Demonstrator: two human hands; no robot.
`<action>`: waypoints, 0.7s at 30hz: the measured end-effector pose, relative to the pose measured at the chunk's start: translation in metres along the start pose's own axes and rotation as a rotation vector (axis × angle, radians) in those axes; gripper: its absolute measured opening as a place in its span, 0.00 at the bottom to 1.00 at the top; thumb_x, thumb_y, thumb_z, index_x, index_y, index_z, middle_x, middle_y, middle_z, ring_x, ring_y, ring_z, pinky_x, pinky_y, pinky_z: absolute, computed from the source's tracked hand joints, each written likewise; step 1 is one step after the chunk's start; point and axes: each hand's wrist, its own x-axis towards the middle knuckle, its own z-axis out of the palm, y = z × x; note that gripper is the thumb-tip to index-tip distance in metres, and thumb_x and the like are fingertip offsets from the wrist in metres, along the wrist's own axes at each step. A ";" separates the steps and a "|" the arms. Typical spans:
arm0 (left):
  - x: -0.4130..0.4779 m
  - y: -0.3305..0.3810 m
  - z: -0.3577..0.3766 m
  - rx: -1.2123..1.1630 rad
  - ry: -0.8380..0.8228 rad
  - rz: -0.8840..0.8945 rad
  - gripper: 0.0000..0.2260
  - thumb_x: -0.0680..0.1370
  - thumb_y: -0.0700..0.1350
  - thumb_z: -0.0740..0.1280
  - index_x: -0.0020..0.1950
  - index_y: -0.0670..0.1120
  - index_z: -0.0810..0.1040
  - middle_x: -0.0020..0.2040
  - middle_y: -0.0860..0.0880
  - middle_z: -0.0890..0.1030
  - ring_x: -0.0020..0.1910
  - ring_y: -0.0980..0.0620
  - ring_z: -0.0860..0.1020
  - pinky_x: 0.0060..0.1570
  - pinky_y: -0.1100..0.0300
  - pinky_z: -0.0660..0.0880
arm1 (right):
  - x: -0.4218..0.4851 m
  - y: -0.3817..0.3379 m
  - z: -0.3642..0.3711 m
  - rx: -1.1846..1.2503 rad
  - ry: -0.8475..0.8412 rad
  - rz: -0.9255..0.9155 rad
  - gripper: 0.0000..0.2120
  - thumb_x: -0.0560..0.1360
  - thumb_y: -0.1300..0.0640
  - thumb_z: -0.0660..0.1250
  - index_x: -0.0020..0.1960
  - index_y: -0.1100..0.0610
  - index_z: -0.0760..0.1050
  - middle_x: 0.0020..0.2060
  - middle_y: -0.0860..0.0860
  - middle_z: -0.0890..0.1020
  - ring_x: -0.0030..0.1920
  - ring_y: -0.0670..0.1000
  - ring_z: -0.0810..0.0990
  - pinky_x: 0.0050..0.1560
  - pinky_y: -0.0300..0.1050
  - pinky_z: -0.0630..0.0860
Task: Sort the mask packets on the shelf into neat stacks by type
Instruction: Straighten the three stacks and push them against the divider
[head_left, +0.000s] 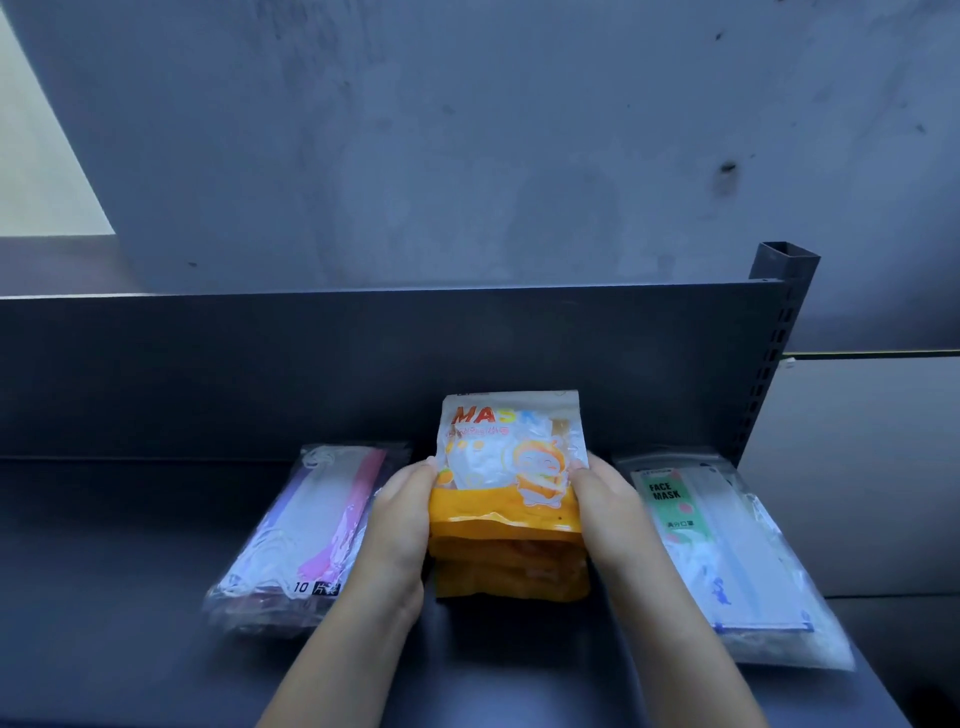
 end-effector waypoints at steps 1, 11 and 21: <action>0.000 0.000 0.000 0.007 -0.026 -0.005 0.12 0.82 0.52 0.65 0.58 0.48 0.84 0.52 0.45 0.88 0.48 0.46 0.87 0.48 0.50 0.84 | 0.000 -0.001 0.001 0.020 -0.013 -0.025 0.13 0.82 0.50 0.59 0.58 0.43 0.82 0.50 0.41 0.88 0.51 0.46 0.86 0.54 0.50 0.82; -0.004 -0.008 0.004 -0.045 -0.088 -0.174 0.21 0.82 0.64 0.60 0.61 0.54 0.85 0.52 0.45 0.88 0.53 0.42 0.86 0.48 0.47 0.83 | -0.002 0.006 0.001 0.393 -0.070 0.189 0.24 0.83 0.40 0.57 0.60 0.55 0.84 0.53 0.56 0.88 0.53 0.57 0.88 0.53 0.54 0.84; -0.001 -0.007 0.001 -0.020 -0.088 -0.170 0.23 0.81 0.67 0.59 0.61 0.54 0.85 0.53 0.45 0.88 0.55 0.41 0.86 0.57 0.39 0.82 | -0.003 0.005 0.001 0.466 -0.146 0.200 0.29 0.84 0.36 0.51 0.63 0.53 0.84 0.56 0.56 0.88 0.56 0.56 0.87 0.56 0.53 0.80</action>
